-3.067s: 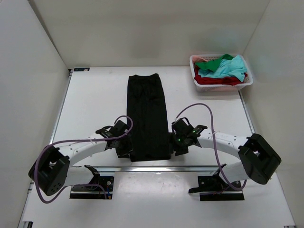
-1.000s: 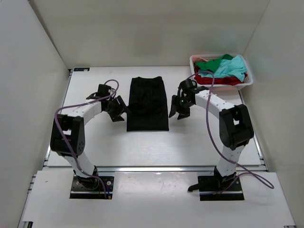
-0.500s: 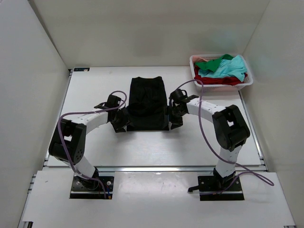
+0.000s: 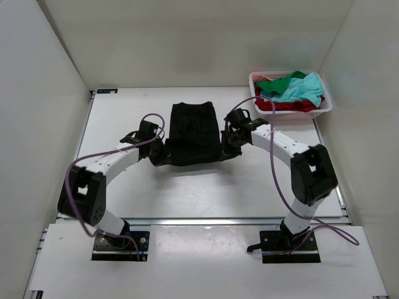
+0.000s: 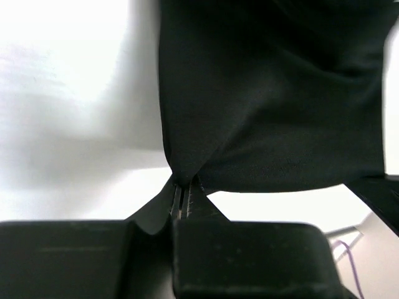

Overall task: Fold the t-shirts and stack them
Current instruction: Grab one side of the 2/3 rectangular tshirt with both arms, then fold the long partially folded tshirt into a neat square

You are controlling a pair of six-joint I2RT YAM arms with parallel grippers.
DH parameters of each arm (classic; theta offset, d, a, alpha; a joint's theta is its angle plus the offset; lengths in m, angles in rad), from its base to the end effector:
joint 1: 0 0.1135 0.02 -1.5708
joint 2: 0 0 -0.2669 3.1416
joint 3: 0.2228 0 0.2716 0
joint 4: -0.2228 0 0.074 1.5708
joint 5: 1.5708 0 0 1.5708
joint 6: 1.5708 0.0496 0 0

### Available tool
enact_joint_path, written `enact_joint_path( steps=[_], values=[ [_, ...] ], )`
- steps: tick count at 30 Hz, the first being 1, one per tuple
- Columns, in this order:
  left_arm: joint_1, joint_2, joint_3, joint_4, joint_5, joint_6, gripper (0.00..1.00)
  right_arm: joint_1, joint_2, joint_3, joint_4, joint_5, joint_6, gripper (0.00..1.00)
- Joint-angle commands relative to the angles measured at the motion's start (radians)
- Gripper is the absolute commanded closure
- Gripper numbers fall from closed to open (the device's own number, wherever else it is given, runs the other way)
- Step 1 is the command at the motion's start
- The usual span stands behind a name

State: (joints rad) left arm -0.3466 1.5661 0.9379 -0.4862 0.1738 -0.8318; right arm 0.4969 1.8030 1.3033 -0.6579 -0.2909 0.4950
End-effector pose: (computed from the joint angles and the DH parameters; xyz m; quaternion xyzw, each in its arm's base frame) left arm 0.3004 -0.1176 0.1630 -0.2141 0.9467 -0.1955 0.1404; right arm 0.3373 0.1991 0.1877 -0.0306 0.9684 0.2213 0.1110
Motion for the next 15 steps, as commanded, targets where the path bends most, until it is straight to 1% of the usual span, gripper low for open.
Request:
enact_joint_path(
  steps=[1,2,5,6,8,11,13,15],
  values=[
    [0.001,-0.146,-0.017,-0.075,0.019,0.013,1.00,-0.003,-0.146,-0.053,-0.039,-0.011,-0.013,1.00],
    [-0.006,-0.179,-0.037,-0.089,0.016,0.014,1.00,0.006,-0.178,-0.099,-0.031,-0.016,-0.009,1.00],
    [-0.038,-0.260,-0.173,-0.101,0.042,-0.003,1.00,0.037,-0.269,-0.232,-0.026,-0.042,0.019,1.00],
    [-0.046,-0.294,-0.198,-0.100,0.049,-0.013,1.00,0.042,-0.278,-0.268,-0.020,-0.051,0.022,1.00],
    [-0.075,-0.345,-0.269,-0.107,0.065,-0.035,1.00,0.068,-0.349,-0.321,-0.029,-0.082,0.049,1.00],
    [-0.097,-0.422,-0.315,-0.136,0.075,-0.066,1.00,0.094,-0.407,-0.374,-0.048,-0.109,0.066,1.00],
    [-0.103,-0.475,-0.315,-0.166,0.088,-0.081,1.00,0.092,-0.435,-0.378,-0.068,-0.131,0.068,1.00],
    [-0.089,-0.482,-0.280,-0.183,0.105,-0.079,1.00,0.091,-0.442,-0.354,-0.095,-0.133,0.060,1.00]
  ],
)
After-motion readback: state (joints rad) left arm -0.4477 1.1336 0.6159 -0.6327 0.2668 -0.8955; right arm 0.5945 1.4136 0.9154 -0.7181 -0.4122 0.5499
